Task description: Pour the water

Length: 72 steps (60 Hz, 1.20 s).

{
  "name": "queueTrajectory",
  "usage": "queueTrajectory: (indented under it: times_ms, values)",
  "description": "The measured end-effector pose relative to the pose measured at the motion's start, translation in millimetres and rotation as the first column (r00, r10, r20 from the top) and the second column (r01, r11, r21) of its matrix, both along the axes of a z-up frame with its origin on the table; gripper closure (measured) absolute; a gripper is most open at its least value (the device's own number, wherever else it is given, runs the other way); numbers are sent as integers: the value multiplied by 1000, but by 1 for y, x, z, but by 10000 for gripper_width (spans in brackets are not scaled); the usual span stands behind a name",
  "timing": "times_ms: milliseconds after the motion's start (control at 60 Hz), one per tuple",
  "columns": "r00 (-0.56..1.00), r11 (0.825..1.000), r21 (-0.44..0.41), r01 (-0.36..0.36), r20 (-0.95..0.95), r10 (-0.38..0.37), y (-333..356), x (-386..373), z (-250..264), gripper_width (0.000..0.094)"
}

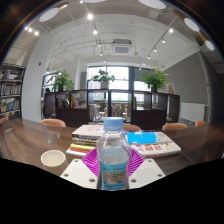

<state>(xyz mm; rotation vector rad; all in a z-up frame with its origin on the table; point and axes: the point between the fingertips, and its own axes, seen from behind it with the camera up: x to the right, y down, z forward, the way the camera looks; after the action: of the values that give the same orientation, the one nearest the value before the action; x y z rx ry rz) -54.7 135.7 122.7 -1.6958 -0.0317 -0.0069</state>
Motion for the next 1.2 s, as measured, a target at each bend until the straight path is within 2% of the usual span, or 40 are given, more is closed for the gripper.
queueTrajectory:
  times_ms: [83,100,133,150,283,450,567,650,833,1000,1200]
  values:
    - [1000,999,-35,-8,-29,7,1,28,-13,632]
    - [1000,999,-39,1,-31,-2,1,5,-29,632]
    - [1000,999,-49,0,-27,-1,-4,9,-34,624]
    - [1000,1000,-21,-2,-24,2,-3,15,-28,630]
    - [1000,1000,1,26,14,-26,-1,7,-36,606]
    - [999,999,-3,53,-12,-53,-8,6,-33,425]
    - [996,997,-55,48,-69,-51,-26,6,-41,170]
    - [994,994,-100,40,-96,-50,-52,4,-47,80]
    - [994,988,-153,38,-95,-53,-127,-6,-46,84]
    - [998,985,-171,14,-65,-25,-200,-25,-33,82]
    - [999,991,-131,-14,-49,8,-247,-37,-10,71]
